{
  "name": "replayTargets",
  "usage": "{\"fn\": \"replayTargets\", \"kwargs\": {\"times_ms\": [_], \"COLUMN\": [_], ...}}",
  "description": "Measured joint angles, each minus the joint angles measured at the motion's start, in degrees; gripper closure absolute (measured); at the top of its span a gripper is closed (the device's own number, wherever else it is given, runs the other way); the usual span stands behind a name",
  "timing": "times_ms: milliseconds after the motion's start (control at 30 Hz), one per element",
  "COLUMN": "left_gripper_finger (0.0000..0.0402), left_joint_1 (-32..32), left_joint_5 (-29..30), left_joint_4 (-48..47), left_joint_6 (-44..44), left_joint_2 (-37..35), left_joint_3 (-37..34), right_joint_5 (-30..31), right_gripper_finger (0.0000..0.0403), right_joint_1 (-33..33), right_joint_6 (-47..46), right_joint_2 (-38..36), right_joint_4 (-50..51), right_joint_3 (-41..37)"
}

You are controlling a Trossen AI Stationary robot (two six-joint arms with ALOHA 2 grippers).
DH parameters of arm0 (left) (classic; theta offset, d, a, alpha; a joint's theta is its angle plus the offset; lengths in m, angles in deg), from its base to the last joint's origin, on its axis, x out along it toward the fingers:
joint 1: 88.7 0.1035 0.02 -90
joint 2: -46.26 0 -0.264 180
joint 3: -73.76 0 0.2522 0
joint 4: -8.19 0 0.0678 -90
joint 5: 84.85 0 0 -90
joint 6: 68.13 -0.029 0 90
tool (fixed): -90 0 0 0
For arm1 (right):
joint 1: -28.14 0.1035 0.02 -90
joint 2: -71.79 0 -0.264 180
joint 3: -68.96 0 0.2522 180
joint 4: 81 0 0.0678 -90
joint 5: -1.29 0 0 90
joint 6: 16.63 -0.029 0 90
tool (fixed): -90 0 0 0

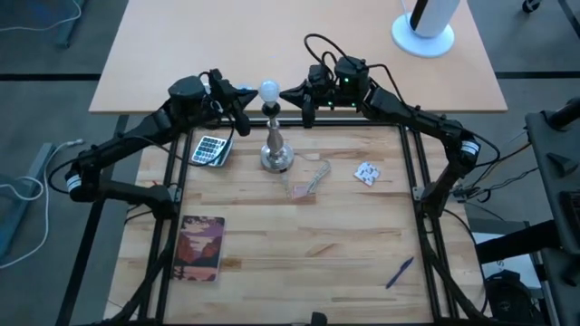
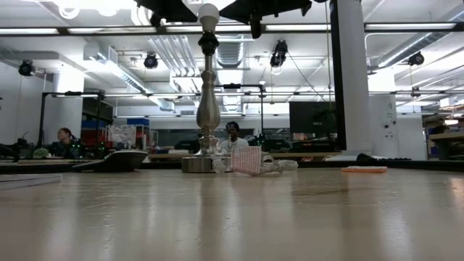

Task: Screw lightbulb
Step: Insert the lightbulb into the lamp

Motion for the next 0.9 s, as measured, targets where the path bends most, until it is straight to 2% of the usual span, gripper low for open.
{"fn": "replayTargets", "kwargs": {"times_ms": [133,267,400,467,700,900], "left_gripper_finger": [0.0401,0.0401,0.0401,0.0401,0.0401,0.0401], "left_joint_1": [0.0,0.0,0.0,-0.1,0.0,0.0], "left_joint_5": [0.3,-0.2,-8.0,-9.9,-6.2,-5.7], "left_joint_4": [-0.3,-0.1,0.8,0.8,1.0,1.0], "left_joint_6": [1.3,1.3,1.2,1.2,1.1,1.0], "left_joint_2": [-0.8,-3.5,-4.7,-4.4,-2.1,-0.6], "left_joint_3": [0.0,0.0,0.1,0.1,0.1,0.1], "right_joint_5": [1.0,4.7,5.2,5.2,4.9,4.5], "right_gripper_finger": [0.0403,0.0403,0.0403,0.0403,0.0403,0.0403], "right_joint_1": [0.1,-0.3,-0.8,-0.8,-0.5,-0.4], "right_joint_6": [-0.2,1.4,2.0,2.0,1.3,1.4], "right_joint_2": [-0.7,-2.3,-2.9,-2.3,-0.9,-0.7], "right_joint_4": [2.1,3.6,2.8,2.4,-0.2,-0.2], "right_joint_3": [0.0,0.0,0.0,0.0,0.0,0.0]}}
